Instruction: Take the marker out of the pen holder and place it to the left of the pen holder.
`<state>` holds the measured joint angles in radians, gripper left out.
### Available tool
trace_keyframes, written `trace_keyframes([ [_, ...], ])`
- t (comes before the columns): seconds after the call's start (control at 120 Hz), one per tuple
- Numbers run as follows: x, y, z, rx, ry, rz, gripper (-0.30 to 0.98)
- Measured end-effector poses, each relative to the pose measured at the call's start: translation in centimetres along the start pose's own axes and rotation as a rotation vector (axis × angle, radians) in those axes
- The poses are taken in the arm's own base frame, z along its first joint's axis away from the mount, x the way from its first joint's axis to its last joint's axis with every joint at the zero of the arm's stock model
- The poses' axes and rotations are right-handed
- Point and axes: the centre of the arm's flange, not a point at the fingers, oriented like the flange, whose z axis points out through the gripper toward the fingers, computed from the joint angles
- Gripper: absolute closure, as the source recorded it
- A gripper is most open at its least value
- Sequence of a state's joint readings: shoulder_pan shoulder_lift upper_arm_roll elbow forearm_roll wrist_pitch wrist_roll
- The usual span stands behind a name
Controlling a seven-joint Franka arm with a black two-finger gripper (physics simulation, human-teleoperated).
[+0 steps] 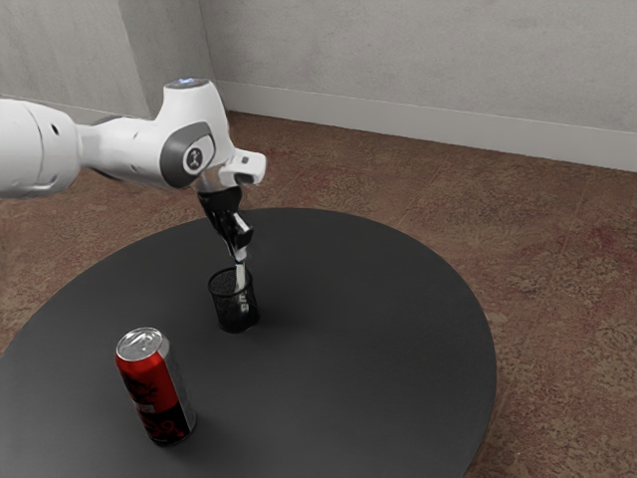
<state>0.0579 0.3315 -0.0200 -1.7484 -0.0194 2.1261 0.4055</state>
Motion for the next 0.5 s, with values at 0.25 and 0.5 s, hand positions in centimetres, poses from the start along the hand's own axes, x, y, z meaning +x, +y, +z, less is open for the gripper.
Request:
trace_keyframes([
  [0.25,-3.8,1.5,-9.5,0.054,0.100,0.009,0.72],
  [0.5,-6.8,-0.8,-13.6,0.059,0.075,-0.045,0.73],
])
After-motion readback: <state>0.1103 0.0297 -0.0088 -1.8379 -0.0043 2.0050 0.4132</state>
